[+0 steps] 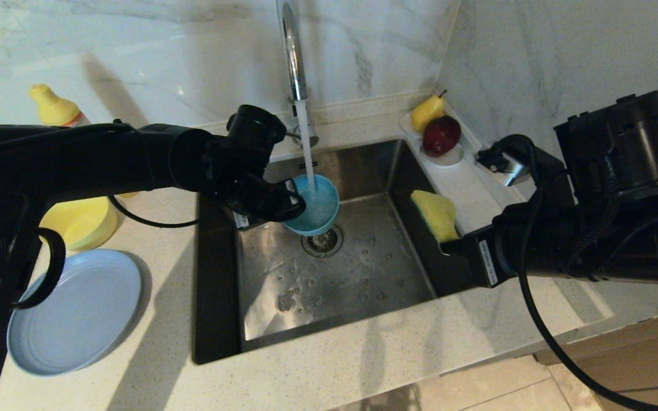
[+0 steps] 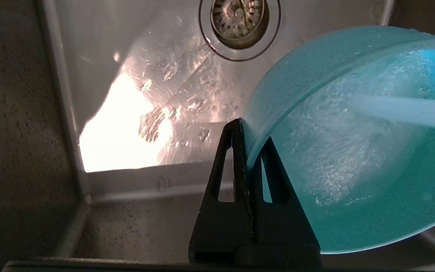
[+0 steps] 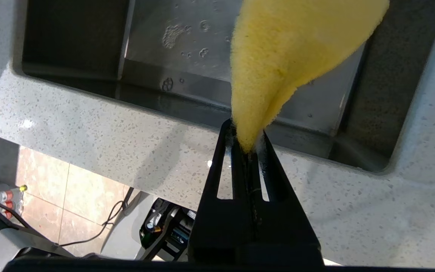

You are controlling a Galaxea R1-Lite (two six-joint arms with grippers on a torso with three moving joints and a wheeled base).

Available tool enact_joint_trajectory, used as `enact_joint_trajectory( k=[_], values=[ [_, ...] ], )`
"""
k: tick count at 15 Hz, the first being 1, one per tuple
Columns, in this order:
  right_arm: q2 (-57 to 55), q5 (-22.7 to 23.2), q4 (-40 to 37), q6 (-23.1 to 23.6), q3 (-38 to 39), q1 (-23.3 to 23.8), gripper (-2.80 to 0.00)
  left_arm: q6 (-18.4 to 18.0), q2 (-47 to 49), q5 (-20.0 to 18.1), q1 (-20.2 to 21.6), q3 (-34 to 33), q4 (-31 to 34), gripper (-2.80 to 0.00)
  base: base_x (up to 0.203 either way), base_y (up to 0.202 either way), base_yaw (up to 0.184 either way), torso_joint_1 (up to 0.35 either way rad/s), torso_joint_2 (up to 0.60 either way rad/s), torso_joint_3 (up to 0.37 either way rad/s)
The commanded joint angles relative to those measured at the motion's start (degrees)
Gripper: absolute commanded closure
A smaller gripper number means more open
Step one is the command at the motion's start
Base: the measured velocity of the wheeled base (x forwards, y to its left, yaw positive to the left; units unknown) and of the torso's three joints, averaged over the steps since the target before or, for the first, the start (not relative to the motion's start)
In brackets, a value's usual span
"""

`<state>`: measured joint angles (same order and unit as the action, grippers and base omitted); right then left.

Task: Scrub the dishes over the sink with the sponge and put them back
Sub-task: Wash the bowl

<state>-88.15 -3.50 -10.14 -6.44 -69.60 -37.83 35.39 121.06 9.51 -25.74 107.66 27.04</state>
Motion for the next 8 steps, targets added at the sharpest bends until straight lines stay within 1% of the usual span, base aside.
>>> enact_joint_trajectory(
  k=[1, 8],
  values=[
    [0.6, 0.0, -0.1, -0.1, 0.2, 0.1, 0.0, 0.2, -0.2, 0.0, -0.5, -0.1, 0.3, 0.0, 0.0, 0.0, 0.0, 0.0, 0.0, 0.0],
    [0.3, 0.5, 0.0, -0.1, 0.7, 0.1, 0.0, -0.3, -1.7, 0.7, -1.0, -0.2, 2.8, 0.0, 0.0, 0.0, 0.0, 0.0, 0.0, 0.0]
  ],
)
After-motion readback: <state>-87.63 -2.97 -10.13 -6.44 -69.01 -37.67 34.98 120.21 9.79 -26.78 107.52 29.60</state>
